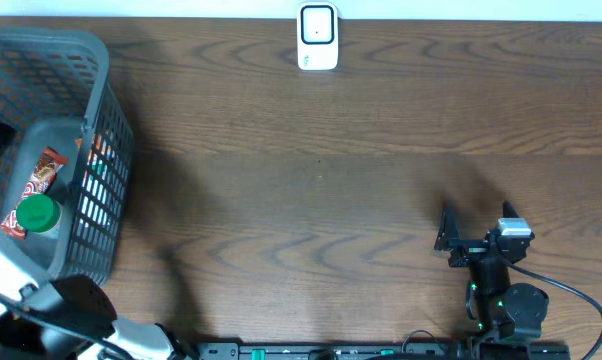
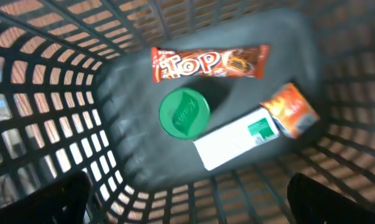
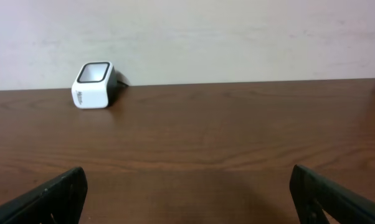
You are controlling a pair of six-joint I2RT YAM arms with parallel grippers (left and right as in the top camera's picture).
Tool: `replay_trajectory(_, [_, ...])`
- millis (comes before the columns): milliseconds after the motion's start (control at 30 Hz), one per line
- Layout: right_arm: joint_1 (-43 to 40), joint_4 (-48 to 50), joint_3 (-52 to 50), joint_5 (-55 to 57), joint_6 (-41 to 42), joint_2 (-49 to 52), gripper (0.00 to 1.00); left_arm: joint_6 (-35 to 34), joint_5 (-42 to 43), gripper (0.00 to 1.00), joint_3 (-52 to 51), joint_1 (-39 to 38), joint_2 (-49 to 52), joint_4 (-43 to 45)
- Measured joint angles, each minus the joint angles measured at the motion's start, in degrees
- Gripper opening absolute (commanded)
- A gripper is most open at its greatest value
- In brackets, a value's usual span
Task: Scan the item barcode
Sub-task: 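Reach left gripper into basket and grasp green-capped pill bottle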
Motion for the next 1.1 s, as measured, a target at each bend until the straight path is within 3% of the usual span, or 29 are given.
replay_trajectory(567, [0.0,0.0,0.0,0.0,0.0,0.0,0.99,-4.4,-3.9,0.99,-29.4,0.0,0.6,21.8])
replay_trajectory(1100, [0.0,0.0,0.0,0.0,0.0,0.0,0.99,-5.1,-5.0,0.98,-43.5,0.0,0.6,37.8])
